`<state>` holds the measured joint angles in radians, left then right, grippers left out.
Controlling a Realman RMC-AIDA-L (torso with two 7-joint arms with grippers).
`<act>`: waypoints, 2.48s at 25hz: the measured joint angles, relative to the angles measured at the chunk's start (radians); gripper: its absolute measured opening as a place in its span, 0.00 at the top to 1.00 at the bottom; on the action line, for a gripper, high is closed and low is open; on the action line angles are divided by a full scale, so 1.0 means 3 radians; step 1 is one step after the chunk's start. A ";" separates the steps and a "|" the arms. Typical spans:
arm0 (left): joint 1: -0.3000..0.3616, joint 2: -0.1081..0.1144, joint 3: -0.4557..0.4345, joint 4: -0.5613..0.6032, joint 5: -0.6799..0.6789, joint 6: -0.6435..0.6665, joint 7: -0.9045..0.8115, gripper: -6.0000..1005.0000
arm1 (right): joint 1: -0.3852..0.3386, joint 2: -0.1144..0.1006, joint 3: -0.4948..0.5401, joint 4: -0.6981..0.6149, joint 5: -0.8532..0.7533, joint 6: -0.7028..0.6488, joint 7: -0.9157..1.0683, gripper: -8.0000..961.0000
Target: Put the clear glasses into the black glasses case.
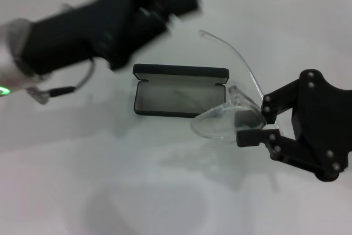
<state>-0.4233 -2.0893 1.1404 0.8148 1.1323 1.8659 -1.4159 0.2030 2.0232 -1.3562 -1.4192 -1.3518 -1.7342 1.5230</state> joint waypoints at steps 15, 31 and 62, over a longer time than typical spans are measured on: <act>0.0011 0.0004 -0.0265 -0.0778 -0.0364 -0.0381 -0.0077 0.90 | -0.0149 -0.0005 -0.0004 0.0086 0.0733 -0.0904 -0.1206 0.87; -0.0493 -0.0021 0.1107 -0.0846 -0.0688 -0.0111 -0.0275 0.90 | 0.0356 -0.0009 0.0016 0.1018 0.0792 -0.0778 -0.1472 0.87; -0.0476 -0.0021 0.1263 -0.0884 -0.0808 0.0046 -0.0043 0.90 | 0.0351 -0.0004 0.0056 0.1233 0.0810 -0.0717 -0.1559 0.87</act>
<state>-0.5663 -2.0957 1.5191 0.5495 0.8897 1.8796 -1.4289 0.3082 2.0218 -1.3393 -1.0492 -1.1088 -1.9493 1.0553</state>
